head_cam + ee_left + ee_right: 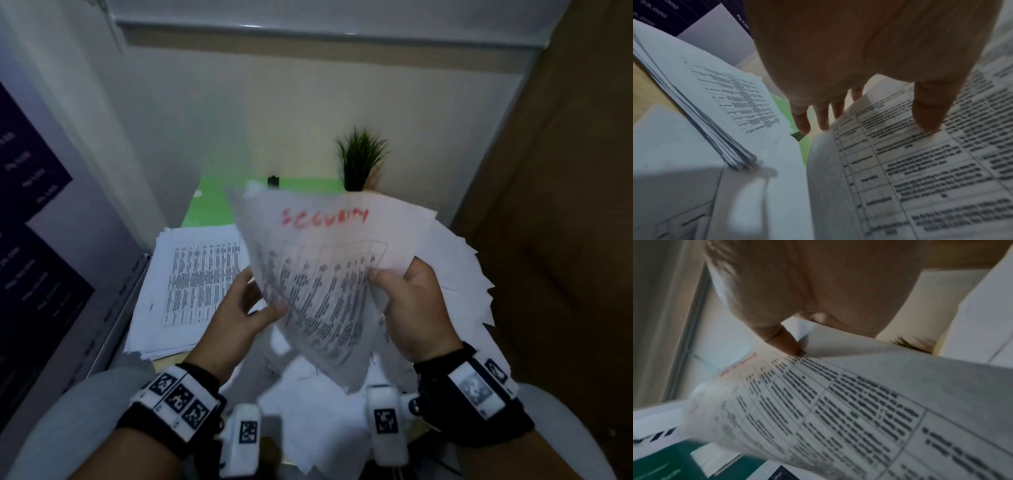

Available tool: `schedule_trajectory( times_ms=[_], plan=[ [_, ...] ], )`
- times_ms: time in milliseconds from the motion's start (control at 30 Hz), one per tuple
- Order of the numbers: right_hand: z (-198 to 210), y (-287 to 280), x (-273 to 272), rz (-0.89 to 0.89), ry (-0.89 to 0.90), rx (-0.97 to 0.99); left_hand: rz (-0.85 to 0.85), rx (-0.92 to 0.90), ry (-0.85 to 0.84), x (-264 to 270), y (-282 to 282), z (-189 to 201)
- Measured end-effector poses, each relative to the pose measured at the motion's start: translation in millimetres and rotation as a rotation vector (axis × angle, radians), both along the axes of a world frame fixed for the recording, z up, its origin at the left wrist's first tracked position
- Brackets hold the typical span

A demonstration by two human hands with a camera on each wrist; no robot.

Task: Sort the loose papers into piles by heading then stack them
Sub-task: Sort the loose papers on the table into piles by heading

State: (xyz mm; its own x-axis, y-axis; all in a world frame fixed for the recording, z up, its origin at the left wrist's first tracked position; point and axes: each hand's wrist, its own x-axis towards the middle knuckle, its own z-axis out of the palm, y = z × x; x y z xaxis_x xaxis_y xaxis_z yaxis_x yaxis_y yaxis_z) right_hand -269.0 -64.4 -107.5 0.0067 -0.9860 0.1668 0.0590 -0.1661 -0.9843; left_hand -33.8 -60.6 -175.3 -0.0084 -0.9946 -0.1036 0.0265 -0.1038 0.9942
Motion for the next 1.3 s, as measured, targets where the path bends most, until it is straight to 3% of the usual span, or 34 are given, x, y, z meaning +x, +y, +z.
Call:
schedule_trajectory(
  times_ms=[200, 333, 433, 533, 700, 833, 1067, 1167, 1300],
  plan=[
    [-65, -30, -10, -0.339, -0.025, 0.259, -0.046, 0.000, -0.120, 8, 1, 3],
    [-95, -48, -7, -0.301, 0.141, 0.410, -0.104, 0.074, -0.161, 21, -7, -2],
    [-113, -53, 3, -0.207, 0.258, 0.442, -0.065, 0.155, -0.295, 29, -19, -16],
    [-130, -62, 4, -0.103, 0.473, 0.478, 0.035, 0.109, -0.399, 38, -27, -25],
    [-158, -69, -1, -0.094, 1.052, 0.549, 0.266, 0.126, -0.322, 61, -36, -22],
    [-162, -72, 3, -0.059, 1.205, 0.516, 0.372, 0.136, -0.290, 78, -40, -20],
    [-173, -77, 3, -0.219, 0.771, 0.488, 0.387, 0.106, -0.297, 74, -38, -25],
    [-145, -81, 1, -0.327, 0.507, 0.455, 0.418, 0.020, -0.278, 66, -38, -20],
    [-79, -80, -9, -0.429, 0.154, 0.320, 0.447, -0.073, -0.154, 57, -38, -14]
  ],
)
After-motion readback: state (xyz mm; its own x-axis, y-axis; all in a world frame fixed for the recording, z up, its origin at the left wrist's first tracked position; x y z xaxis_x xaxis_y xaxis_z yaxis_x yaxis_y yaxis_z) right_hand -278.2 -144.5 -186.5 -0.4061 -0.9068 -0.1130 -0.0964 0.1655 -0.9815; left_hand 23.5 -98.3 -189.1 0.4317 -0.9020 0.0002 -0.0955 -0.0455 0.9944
